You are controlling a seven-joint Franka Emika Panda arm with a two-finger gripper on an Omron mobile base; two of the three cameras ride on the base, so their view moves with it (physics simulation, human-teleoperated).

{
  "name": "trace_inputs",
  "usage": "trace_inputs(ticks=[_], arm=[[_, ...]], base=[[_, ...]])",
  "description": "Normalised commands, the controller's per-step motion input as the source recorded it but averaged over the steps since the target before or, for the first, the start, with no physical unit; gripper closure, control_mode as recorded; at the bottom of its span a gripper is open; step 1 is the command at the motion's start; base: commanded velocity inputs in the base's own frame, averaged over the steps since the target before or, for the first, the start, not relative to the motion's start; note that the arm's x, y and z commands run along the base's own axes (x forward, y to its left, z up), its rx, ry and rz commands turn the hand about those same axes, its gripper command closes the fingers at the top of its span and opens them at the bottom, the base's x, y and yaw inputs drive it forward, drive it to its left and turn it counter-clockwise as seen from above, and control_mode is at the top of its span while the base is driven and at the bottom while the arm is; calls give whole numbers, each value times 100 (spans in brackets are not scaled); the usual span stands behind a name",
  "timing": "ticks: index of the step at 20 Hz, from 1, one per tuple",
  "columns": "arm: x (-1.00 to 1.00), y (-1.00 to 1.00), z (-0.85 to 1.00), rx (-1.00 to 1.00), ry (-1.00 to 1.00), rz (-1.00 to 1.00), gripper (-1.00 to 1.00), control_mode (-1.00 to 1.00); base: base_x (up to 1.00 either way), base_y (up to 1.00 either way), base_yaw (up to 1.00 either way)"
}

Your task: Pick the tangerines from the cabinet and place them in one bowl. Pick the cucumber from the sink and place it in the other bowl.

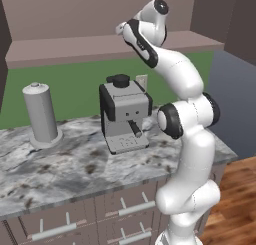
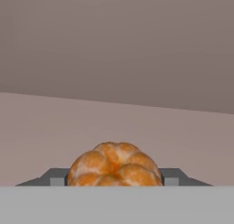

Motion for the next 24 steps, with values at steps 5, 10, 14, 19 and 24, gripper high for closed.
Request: trace_inputs(ticks=[5,10,14,19,24], arm=[[-29,0,0,0,-10,0,100,-100],[-33,0,9,0,-11,0,100,-100],[-28,0,30,0,-7,0,100,-100],[-25,-5,22,0,2,0,100,-100],[-32,-11,27,0,12,-2,100,-100]], base=[[0,0,0],[0,0,0],[0,0,0],[0,0,0],[0,0,0]])
